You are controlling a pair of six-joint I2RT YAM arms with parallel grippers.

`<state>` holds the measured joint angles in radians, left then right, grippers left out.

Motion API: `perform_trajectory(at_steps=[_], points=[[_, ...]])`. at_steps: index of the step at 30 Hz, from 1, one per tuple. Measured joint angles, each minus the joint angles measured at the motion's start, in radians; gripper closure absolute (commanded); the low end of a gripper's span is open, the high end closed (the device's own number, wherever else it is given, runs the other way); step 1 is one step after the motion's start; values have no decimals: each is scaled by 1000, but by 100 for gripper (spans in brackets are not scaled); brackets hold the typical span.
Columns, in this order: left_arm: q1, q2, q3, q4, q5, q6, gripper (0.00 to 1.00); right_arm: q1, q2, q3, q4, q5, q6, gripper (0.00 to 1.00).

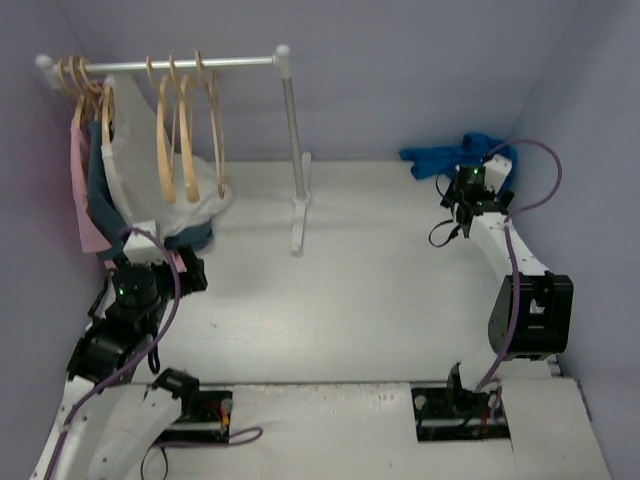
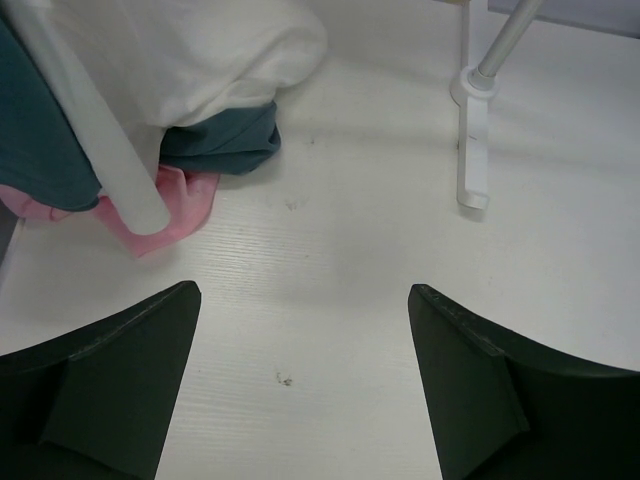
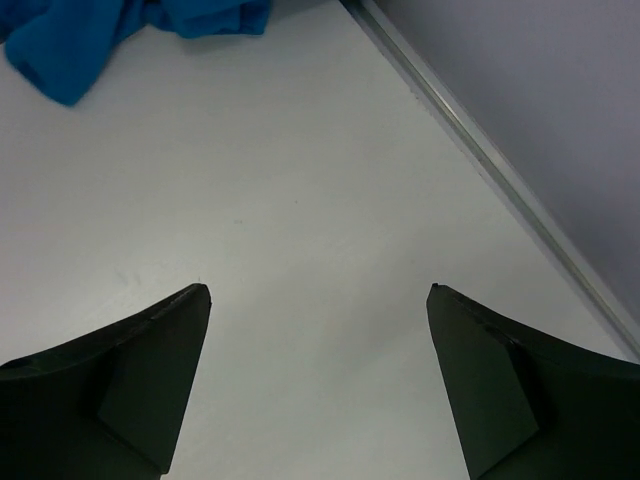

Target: Place the t-shirt on the hanger

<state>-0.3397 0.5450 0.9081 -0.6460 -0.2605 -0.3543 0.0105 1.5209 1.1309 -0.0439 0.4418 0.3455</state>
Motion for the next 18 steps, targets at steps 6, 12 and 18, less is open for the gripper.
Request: perform_trajectory(at_steps=[6, 12, 18], points=[[0, 24, 14, -8, 38, -29, 19, -110, 356, 285, 32, -39, 84, 30], [0, 26, 16, -11, 62, -50, 19, -170, 592, 525, 54, -76, 149, 30], [0, 67, 18, -18, 70, -67, 19, -180, 766, 691, 59, -110, 215, 31]])
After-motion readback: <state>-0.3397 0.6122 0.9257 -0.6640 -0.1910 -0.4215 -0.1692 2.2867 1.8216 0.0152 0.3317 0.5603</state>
